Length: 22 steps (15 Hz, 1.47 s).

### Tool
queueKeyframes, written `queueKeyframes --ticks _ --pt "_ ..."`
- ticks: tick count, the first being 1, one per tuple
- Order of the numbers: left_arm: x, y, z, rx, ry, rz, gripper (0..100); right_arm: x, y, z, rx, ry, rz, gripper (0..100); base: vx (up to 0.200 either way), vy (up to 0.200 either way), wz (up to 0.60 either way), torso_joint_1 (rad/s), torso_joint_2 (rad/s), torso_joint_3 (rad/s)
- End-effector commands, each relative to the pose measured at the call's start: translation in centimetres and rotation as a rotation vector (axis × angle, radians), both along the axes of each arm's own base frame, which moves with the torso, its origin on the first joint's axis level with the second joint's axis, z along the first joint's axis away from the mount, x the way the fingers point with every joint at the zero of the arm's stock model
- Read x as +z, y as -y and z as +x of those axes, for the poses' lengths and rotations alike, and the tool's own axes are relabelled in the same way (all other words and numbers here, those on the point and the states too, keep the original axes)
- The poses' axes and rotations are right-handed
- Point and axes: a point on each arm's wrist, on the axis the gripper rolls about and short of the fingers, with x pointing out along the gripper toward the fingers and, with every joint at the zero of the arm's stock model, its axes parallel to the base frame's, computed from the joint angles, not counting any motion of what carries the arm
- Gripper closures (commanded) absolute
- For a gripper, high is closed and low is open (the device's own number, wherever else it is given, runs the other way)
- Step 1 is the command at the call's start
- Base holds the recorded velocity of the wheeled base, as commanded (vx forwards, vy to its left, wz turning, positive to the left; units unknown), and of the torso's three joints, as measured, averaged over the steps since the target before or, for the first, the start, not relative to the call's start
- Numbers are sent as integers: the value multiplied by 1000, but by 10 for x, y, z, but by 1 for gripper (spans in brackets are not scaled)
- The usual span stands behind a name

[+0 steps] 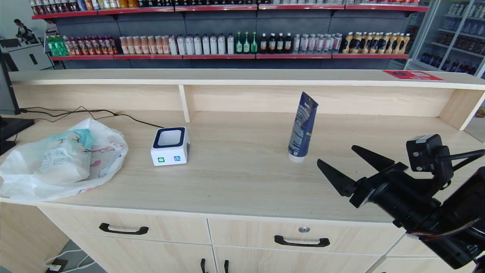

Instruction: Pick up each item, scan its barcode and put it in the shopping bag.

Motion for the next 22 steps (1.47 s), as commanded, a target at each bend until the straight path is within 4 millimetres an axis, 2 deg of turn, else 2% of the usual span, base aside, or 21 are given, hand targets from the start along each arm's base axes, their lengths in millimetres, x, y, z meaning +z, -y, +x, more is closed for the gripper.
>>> queueKeyframes --ticks 1,4,10,12,14,16,18,22 --pt "0 0 0 0 1 0 0 -2 -1 0 3 -7 -4 0 200 0 0 12 7 2" --pt "0 0 0 1 -2 -3 0 -1 -2 2 3 -4 -2 0 200 0 0 -10 -4 5" --pt "0 0 0 1 1 -5 0 -3 -11 7 11 18 -44 0 0 0 0 0 0 0" --pt "0 0 0 1 0 -5 0 -6 -15 9 -76 0 -39 0 0 0 0 0 0 0" --pt "0 0 0 1 0 -5 0 -3 -27 18 -206 1 -3 0 0 0 0 0 0 0" --pt "0 0 0 1 0 -5 0 -12 -41 17 -233 -29 -13 0 0 0 0 0 0 0" --pt "0 0 0 1 0 -5 0 -12 -55 26 -269 -22 8 0 0 0 0 0 0 0" --pt "0 0 0 0 3 -5 0 -17 -59 35 -295 -30 5 0 0 0 0 0 0 0"
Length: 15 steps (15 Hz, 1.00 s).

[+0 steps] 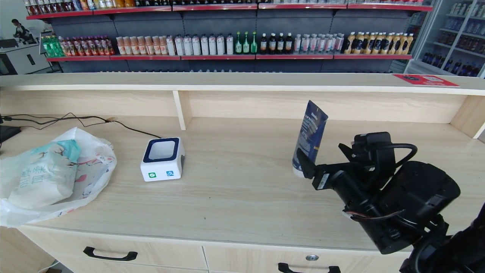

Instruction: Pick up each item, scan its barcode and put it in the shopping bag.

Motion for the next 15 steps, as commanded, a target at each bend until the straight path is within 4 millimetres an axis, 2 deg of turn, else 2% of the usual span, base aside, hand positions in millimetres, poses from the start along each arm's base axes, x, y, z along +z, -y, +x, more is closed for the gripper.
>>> queueKeyframes --ticks 1,11,15 --pt "0 0 0 1 2 -1 0 -7 -2 5 -3 -17 -12 0 0 0 0 0 0 0" --pt "1 0 0 0 8 2 0 -24 -16 26 10 -48 28 0 0 0 0 0 0 0" --pt "1 0 0 0 8 2 0 -23 -16 25 12 -47 32 0 0 0 0 0 0 0"
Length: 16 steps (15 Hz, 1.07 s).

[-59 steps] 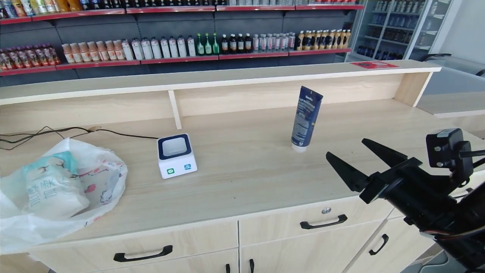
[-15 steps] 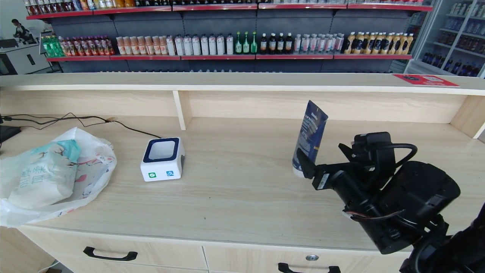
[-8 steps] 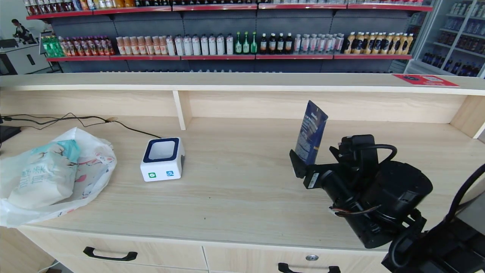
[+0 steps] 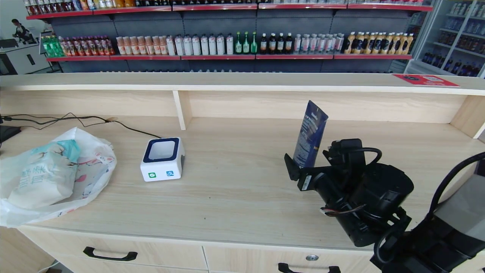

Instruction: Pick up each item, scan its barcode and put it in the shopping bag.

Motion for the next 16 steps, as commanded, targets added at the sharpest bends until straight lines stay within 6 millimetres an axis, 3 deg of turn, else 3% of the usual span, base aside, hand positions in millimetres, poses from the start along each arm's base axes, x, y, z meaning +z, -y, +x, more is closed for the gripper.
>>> queueKeyframes --ticks 1,16 --pt "0 0 0 0 0 -1 0 2 1 0 -2 6 5 0 0 0 0 0 0 0" --pt "0 0 0 0 0 -1 0 -6 3 7 -21 -13 1 0 0 0 0 0 0 0"
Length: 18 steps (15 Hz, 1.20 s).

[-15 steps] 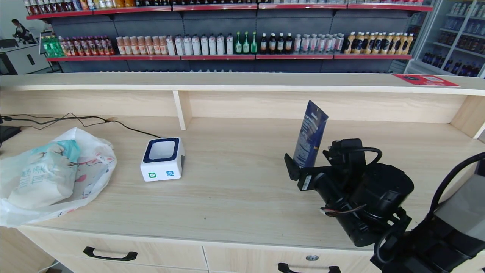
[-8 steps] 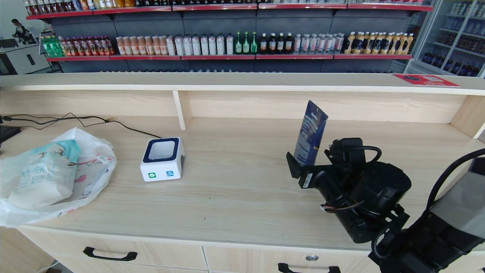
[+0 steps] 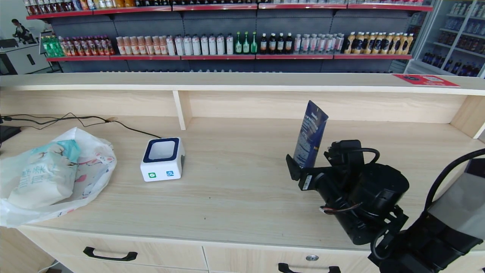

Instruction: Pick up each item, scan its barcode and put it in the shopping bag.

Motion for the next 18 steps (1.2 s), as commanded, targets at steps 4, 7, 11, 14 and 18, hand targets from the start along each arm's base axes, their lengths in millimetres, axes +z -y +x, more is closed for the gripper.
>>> queueKeyframes --ticks 4,7,11,14,18 --pt "0 0 0 0 0 -1 0 -5 -2 2 1 -9 -6 0 0 0 0 0 0 0" --pt "0 0 0 1 0 -1 0 -4 -2 2 1 -7 -5 0 0 0 0 0 0 0" --pt "-1 0 0 0 -7 2 0 -1 -1 -2 6 -4 -3 0 0 0 0 0 0 0" --pt "-1 0 0 1 -7 4 0 1 -3 -4 15 0 0 0 0 0 0 0 0 0" --pt "-1 0 0 0 -9 4 0 -3 -14 -6 45 -5 6 0 0 0 0 0 0 0"
